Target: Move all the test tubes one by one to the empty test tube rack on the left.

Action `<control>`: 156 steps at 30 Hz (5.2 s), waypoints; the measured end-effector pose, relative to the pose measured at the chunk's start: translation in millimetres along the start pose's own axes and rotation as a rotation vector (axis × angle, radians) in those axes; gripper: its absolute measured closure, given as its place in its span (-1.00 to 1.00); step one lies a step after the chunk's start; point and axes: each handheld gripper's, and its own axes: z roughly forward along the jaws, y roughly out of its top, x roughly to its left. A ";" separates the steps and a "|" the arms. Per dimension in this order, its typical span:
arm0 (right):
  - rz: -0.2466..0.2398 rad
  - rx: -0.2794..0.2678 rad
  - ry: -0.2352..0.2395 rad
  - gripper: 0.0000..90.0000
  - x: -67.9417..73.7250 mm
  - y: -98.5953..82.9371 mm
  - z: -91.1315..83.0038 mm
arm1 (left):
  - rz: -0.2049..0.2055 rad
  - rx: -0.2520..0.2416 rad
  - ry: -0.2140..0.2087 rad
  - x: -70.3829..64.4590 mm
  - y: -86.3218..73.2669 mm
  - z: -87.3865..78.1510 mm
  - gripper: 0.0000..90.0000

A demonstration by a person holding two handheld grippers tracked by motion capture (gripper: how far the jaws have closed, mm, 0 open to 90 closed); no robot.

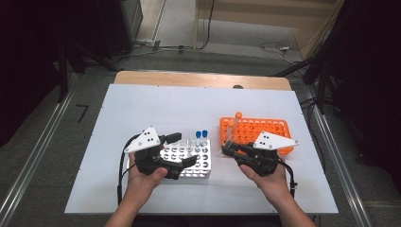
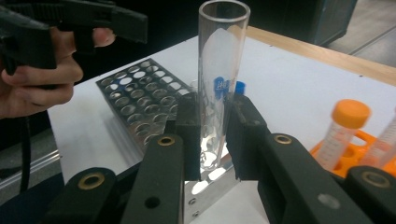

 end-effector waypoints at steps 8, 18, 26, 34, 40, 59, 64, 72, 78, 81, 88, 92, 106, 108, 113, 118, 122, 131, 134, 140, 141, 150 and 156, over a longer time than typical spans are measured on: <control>-0.018 0.018 0.046 0.63 11.7 -1.0 8.3 | 0.002 0.009 -0.018 -7.4 1.5 6.0 -0.64; -0.038 0.050 0.095 0.63 24.6 -3.3 19.5 | 0.017 0.008 -0.064 -13.6 3.9 8.3 -0.17; -0.059 0.078 0.137 0.63 37.7 -4.7 28.7 | 0.046 0.036 -0.102 -21.8 4.2 14.5 0.11; -0.077 0.088 0.159 0.63 46.3 -4.7 32.4 | 0.059 0.080 -0.113 -25.8 1.4 22.4 0.36; -0.074 0.091 0.164 0.63 47.5 -4.5 32.6 | 0.069 0.092 -0.108 -27.0 0.5 24.4 0.56; -0.061 0.107 0.203 0.00 42.2 -8.1 32.1 | 0.099 0.054 -0.022 -18.2 7.9 18.4 0.70; -0.057 0.100 0.178 -0.49 34.6 -9.6 26.0 | 0.071 0.048 0.010 -5.2 11.2 16.4 0.70; -0.017 0.088 0.156 -1.00 15.8 -16.4 11.3 | 0.058 0.035 0.064 14.0 14.5 10.7 0.70; 0.004 0.076 0.128 -1.00 2.6 -22.6 1.1 | 0.037 0.028 0.108 28.4 13.4 7.3 0.70; 0.014 0.080 0.110 -1.00 -1.4 -25.3 -1.9 | 0.026 0.022 0.130 34.3 12.7 6.6 0.70; 0.022 0.078 0.075 -1.00 -7.9 -30.4 -7.5 | 0.012 0.017 0.187 45.5 8.0 10.1 0.70; 0.024 0.078 0.065 -1.00 -8.5 -33.1 -10.1 | -0.004 0.014 0.217 51.4 5.7 13.0 0.70; 0.059 0.071 0.026 -1.00 -14.6 -38.7 -22.0 | 0.013 0.042 0.297 57.6 0.0 28.6 0.70; 0.060 0.073 0.021 -1.00 -14.5 -39.0 -22.8 | 0.016 0.044 0.303 57.4 -1.0 30.2 0.70; 0.061 0.075 0.014 -1.00 -14.9 -40.2 -23.6 | 0.042 0.067 0.313 55.6 -3.8 34.4 0.70; 0.062 0.078 0.010 -1.00 -15.8 -40.7 -22.6 | 0.050 0.092 0.339 53.2 -5.9 34.7 0.69; 0.066 0.082 0.009 -1.00 -16.5 -40.3 -19.9 | 0.058 0.139 0.345 50.0 -9.0 38.0 0.68; 0.058 0.085 0.014 -1.00 -16.7 -38.3 -15.8 | 0.015 0.187 0.345 50.0 -13.0 38.0 0.65; 0.057 0.084 0.014 -1.00 -17.8 -37.1 -14.7 | 0.018 0.185 0.356 47.8 -13.0 35.8 0.54; 0.053 0.083 0.011 -1.00 -19.1 -35.3 -11.8 | -0.033 0.129 0.330 49.4 -10.9 25.0 0.31; 0.054 0.084 0.004 -1.00 -19.9 -34.7 -12.0 | -0.032 0.124 0.328 49.4 -10.8 23.1 0.27; 0.071 0.072 -0.054 -0.96 -33.3 -29.4 -9.8 | -0.040 0.061 0.278 43.0 -11.4 7.1 -0.26; 0.085 0.063 -0.078 -0.91 -47.9 -25.4 -4.9 | -0.039 0.060 0.222 37.0 -12.7 -0.7 -0.63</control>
